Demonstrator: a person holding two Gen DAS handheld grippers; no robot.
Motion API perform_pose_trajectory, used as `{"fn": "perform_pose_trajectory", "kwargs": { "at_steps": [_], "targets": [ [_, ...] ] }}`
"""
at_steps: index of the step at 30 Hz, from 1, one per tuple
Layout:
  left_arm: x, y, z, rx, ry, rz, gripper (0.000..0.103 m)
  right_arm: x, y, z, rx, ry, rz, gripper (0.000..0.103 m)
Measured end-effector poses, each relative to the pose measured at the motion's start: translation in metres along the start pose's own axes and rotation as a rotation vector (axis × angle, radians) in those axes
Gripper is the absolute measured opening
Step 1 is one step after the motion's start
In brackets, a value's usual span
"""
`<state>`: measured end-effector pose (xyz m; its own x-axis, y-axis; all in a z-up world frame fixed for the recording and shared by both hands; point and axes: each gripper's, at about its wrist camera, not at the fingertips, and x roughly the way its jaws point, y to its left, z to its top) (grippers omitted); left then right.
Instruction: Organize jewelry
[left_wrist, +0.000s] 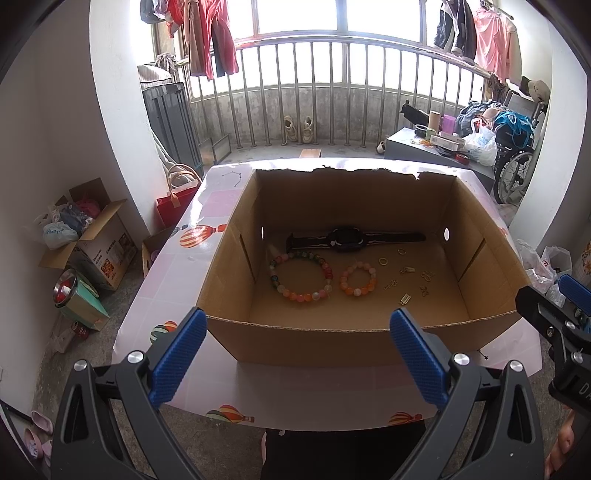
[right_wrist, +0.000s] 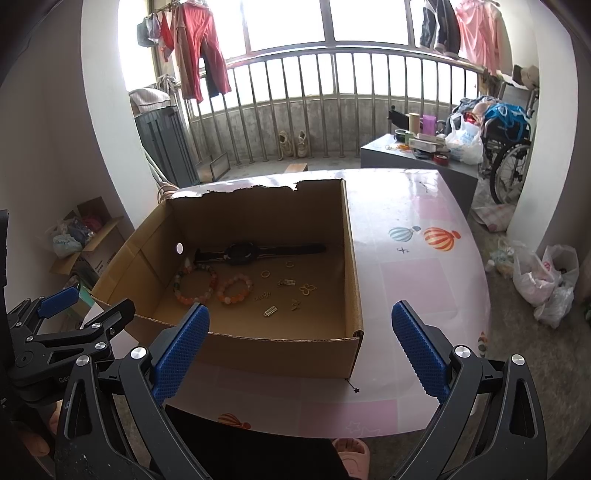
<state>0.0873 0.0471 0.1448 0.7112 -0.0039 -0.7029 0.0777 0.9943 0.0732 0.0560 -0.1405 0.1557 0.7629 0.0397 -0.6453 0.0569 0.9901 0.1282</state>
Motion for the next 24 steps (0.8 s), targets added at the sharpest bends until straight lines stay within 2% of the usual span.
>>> {"fn": "perform_pose_trajectory", "kwargs": {
  "at_steps": [24],
  "targets": [
    [-0.0002, 0.0011, -0.002, -0.001, 0.001, 0.001, 0.097, 0.0004, 0.0008, 0.0002, -0.001, 0.001, 0.001, 0.095]
  ]
}}
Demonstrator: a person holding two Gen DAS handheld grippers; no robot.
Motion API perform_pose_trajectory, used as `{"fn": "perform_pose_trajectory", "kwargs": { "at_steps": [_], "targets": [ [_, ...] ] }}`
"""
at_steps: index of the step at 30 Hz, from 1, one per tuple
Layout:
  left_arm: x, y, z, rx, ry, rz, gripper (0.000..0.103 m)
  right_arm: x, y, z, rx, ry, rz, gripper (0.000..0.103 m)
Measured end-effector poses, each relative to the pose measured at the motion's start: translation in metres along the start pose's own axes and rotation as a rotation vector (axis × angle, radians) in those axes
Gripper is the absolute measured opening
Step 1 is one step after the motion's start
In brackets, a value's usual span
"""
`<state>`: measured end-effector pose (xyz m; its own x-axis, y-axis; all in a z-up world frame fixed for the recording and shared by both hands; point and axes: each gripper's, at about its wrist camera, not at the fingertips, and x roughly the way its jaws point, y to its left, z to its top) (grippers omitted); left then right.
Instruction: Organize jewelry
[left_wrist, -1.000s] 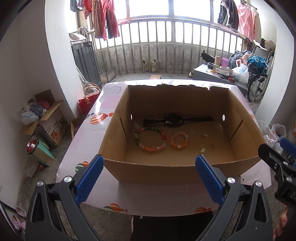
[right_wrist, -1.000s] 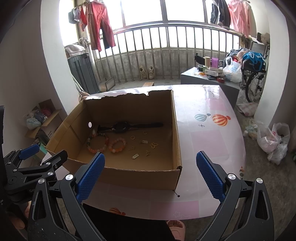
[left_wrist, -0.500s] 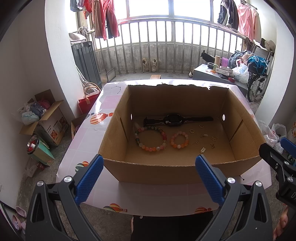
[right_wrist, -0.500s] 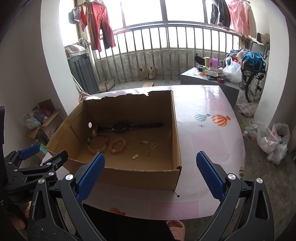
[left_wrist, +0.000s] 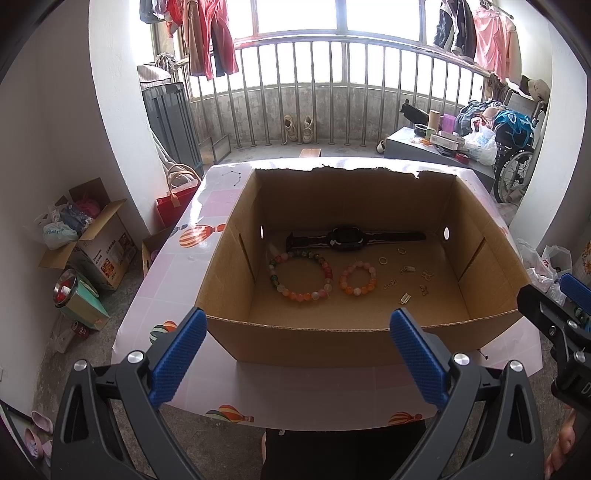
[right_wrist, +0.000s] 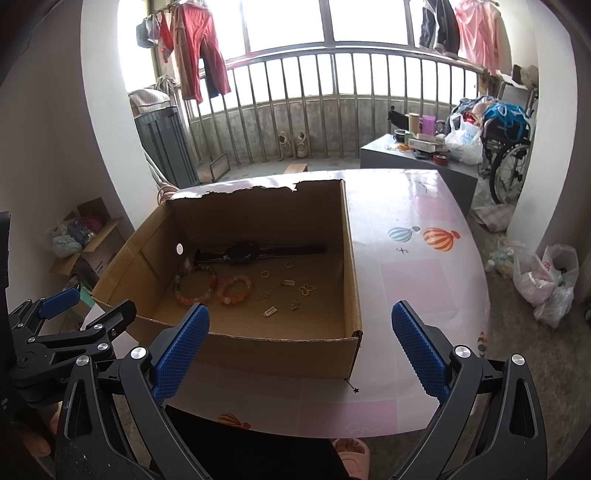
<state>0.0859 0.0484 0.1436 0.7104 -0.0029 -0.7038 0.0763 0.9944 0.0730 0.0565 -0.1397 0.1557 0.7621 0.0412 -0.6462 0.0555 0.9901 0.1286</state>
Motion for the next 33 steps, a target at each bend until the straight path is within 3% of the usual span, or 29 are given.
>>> {"fn": "perform_pose_trajectory", "kwargs": {
  "at_steps": [33],
  "targets": [
    [-0.002, -0.0018, 0.0009, 0.007, -0.019, 0.013, 0.097, 0.0004, 0.0004, 0.0011, -0.004, -0.001, -0.001, 0.095]
  ]
}}
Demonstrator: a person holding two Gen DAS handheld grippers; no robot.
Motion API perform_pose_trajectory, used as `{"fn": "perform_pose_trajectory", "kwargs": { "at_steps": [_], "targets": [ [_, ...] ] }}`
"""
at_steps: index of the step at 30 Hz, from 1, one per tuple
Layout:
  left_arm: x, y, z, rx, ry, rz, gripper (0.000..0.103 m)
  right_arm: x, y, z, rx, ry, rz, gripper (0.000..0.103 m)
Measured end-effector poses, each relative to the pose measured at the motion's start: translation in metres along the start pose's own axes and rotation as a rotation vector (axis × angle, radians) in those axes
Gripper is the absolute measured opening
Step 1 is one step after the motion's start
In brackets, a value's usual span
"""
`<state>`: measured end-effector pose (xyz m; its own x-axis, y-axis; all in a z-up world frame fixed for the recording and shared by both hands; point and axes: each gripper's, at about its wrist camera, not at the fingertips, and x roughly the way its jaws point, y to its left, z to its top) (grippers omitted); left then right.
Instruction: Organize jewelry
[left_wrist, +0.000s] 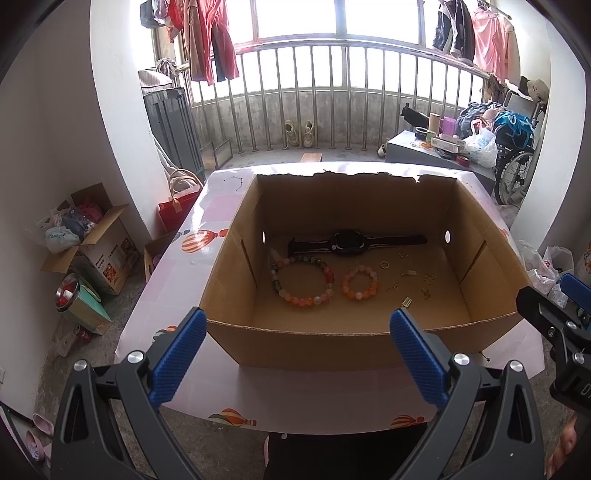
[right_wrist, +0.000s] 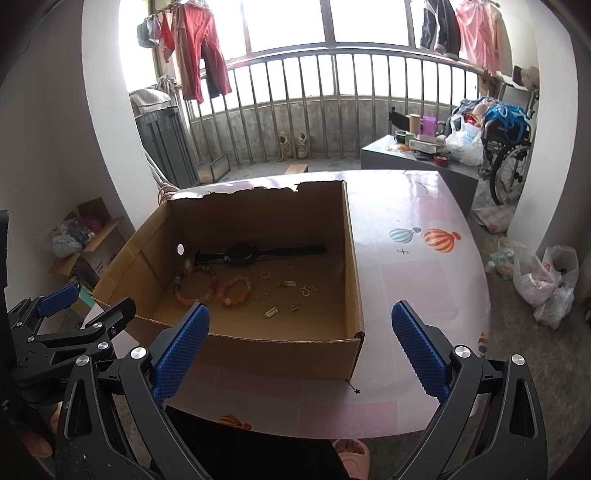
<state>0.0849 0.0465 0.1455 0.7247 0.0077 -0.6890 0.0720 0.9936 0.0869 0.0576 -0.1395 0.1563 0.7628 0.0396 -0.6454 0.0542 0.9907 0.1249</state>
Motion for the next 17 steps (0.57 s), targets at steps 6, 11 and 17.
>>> {"fn": "perform_pose_trajectory", "kwargs": {
  "at_steps": [6, 11, 17],
  "targets": [
    [-0.001, 0.0, -0.001, 0.004, -0.021, 0.006, 0.097, -0.001, 0.0, 0.001, 0.001, -0.004, -0.004, 0.095],
    [-0.003, -0.001, -0.002, 0.016, -0.025, 0.004, 0.097, -0.001, 0.0, 0.001, 0.006, -0.012, -0.002, 0.095],
    [-0.006, 0.008, -0.012, 0.021, -0.064, -0.029, 0.097, -0.01, 0.002, -0.009, -0.058, -0.098, 0.087, 0.095]
  ]
}}
